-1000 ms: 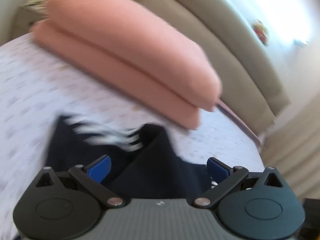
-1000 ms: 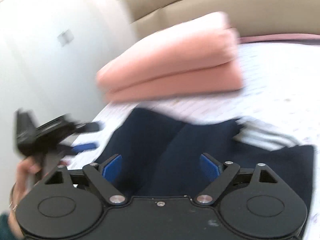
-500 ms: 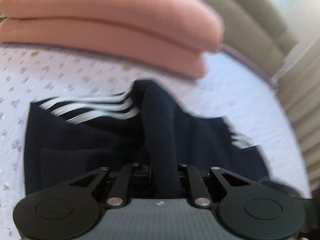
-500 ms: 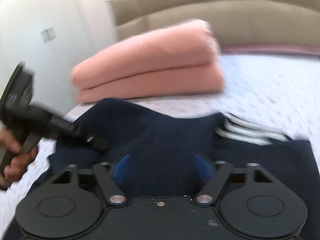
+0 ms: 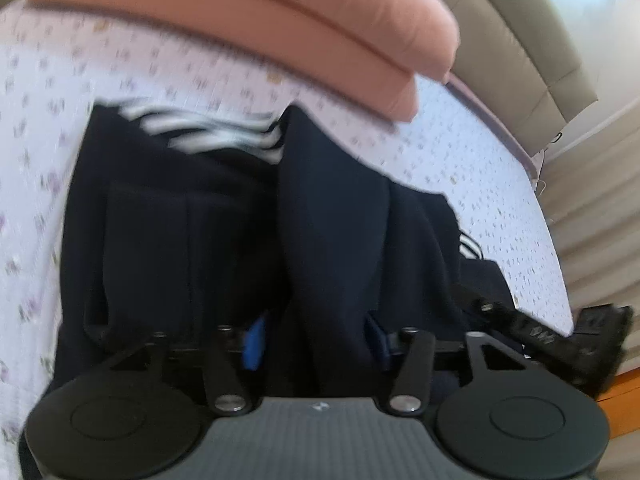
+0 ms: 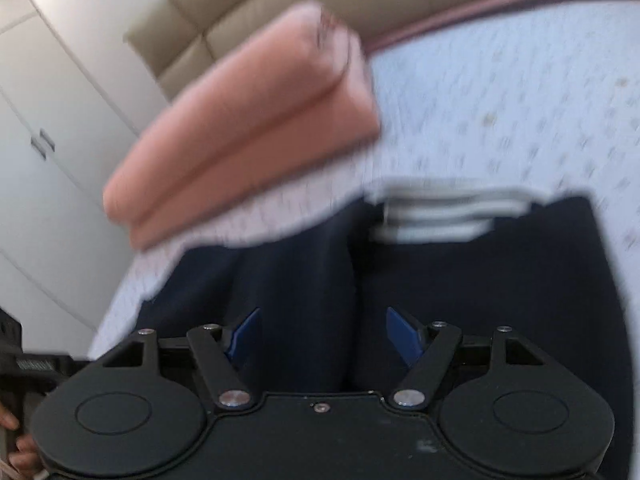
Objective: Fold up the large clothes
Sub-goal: 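Grasp the hoodie hem with both tools and lift it toward the hood, then carry the held hem over the hoodie body with both tools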
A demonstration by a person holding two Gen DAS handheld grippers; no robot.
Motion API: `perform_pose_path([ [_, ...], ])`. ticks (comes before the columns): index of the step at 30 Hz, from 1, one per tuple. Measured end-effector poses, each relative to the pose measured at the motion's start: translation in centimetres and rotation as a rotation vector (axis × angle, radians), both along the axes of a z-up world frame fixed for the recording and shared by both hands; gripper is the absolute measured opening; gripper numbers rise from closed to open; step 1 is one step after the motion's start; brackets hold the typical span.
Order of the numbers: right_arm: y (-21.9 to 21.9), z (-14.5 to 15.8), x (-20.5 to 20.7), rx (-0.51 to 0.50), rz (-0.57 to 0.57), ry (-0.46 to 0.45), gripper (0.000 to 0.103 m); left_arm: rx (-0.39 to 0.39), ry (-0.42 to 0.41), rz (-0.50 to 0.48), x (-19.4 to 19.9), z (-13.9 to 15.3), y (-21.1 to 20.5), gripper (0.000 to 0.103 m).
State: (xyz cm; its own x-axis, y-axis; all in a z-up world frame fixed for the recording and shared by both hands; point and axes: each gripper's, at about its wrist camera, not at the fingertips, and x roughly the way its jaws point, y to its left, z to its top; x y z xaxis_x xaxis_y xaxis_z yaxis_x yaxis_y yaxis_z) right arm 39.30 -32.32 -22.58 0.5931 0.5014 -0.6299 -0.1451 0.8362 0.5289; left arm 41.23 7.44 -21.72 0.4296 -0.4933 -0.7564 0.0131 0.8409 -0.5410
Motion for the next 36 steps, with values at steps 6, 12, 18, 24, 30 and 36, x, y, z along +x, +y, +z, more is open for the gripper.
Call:
perform_pose_path([
  [6, 3.7, 1.1, -2.9, -0.111, 0.073, -0.191, 0.005, -0.038, -0.017, -0.020, -0.2, -0.3, -0.2, 0.014],
  [12, 0.3, 7.9, -4.9, -0.089, -0.038, -0.352, 0.007, -0.249, -0.155, -0.015, -2.0, 3.5, 0.6, 0.013],
  [18, -2.1, 3.6, -4.7, 0.049, -0.064, -0.060, 0.070, -0.201, 0.039, 0.043, -1.6, -1.2, 1.2, 0.022],
  [24, -1.5, -1.1, -6.7, 0.259, -0.047, 0.132, 0.085, -0.203, 0.056, -0.007, -2.7, -2.3, 1.4, 0.035],
  [30, -2.0, 2.5, -8.6, 0.255, -0.153, -0.039, 0.012, -0.119, -0.134, -0.032, -3.6, 2.1, -1.1, 0.012],
  [36, -3.2, 2.6, -9.0, 0.144, -0.205, -0.053, 0.011, -0.103, -0.077, -0.029, -3.3, -0.2, -1.8, 0.014],
])
